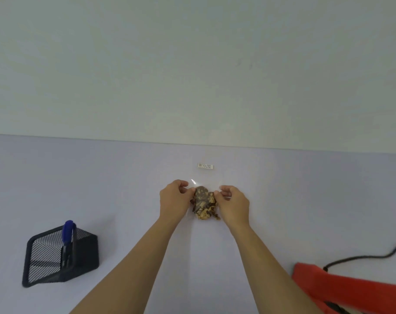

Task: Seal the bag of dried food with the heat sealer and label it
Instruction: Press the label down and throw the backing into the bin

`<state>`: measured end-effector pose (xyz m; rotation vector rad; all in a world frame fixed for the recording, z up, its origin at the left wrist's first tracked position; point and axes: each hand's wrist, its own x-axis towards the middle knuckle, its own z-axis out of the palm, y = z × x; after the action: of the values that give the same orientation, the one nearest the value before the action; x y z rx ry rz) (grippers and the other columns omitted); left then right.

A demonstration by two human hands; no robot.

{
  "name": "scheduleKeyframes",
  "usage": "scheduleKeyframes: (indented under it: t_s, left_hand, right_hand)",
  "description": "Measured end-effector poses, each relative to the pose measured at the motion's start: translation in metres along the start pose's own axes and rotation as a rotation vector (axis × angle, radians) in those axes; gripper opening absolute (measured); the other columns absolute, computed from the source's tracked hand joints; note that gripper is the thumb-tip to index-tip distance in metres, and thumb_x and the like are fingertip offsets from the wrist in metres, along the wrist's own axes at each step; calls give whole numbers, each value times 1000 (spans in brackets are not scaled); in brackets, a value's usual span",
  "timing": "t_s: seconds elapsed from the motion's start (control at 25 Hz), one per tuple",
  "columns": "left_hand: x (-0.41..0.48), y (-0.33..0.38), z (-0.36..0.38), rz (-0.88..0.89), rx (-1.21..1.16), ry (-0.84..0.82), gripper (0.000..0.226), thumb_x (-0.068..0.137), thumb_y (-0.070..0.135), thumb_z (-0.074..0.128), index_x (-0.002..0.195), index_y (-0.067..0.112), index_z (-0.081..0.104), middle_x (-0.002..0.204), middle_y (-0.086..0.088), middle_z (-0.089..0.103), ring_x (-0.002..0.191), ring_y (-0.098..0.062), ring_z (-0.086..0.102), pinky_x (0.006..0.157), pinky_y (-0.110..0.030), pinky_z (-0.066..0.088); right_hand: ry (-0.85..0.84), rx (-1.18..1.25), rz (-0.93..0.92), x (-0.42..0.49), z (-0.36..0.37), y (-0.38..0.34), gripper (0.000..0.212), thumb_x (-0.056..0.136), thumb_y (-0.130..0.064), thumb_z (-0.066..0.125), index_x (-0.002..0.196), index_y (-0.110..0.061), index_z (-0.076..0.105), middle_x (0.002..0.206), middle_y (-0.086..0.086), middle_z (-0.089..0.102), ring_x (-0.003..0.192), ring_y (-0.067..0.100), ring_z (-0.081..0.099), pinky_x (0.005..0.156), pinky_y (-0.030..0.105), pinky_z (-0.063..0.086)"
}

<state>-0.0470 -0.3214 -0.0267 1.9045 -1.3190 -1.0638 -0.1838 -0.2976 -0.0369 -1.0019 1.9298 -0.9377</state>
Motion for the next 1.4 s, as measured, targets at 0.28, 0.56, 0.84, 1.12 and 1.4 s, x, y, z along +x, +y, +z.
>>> scheduleKeyframes:
  t_s: [0.28, 0.56, 0.84, 1.12, 1.4]
  left_hand:
    - [21, -2, 7, 68, 102, 31, 29, 87, 21, 62, 113, 7, 62, 84, -1, 63, 83, -19, 61, 79, -27, 47]
    - [-15, 14, -17, 191, 307, 21, 45, 93, 24, 51, 134, 7, 46, 125, -12, 58, 111, -26, 57, 93, -34, 44]
    - [-112, -23, -130, 417, 346, 681, 38, 87, 16, 59, 122, 0, 55, 131, -21, 51, 116, -35, 49, 94, -39, 44]
    - [-111, -84, -161, -164, 424, 467, 89, 77, 45, 64, 146, 11, 19, 155, -18, 11, 134, -41, 23, 101, -51, 36]
    - [-63, -29, -108, 107, 182, 433, 72, 78, 29, 66, 139, 9, 34, 149, -16, 23, 125, -34, 31, 103, -40, 33]
  right_hand:
    - [9, -113, -47, 22, 8, 0, 29, 87, -21, 60, 113, -7, 61, 106, 7, 67, 90, 15, 60, 80, 21, 42]
    - [53, -326, -314, -16, -1, -1, 35, 91, -23, 54, 122, -6, 52, 117, 11, 55, 112, 26, 49, 92, 32, 40]
    - [39, -628, -434, -112, 24, 47, 44, 90, -32, 46, 120, -1, 53, 126, 16, 56, 117, 35, 53, 95, 45, 44]
    - [-79, -849, -459, -121, 36, 62, 67, 89, -44, 16, 142, -6, 33, 151, 9, 32, 140, 25, 28, 112, 44, 24]
    - [-78, -889, -459, -120, 40, 64, 63, 90, -41, 22, 143, -7, 31, 151, 8, 33, 140, 23, 29, 112, 42, 24]
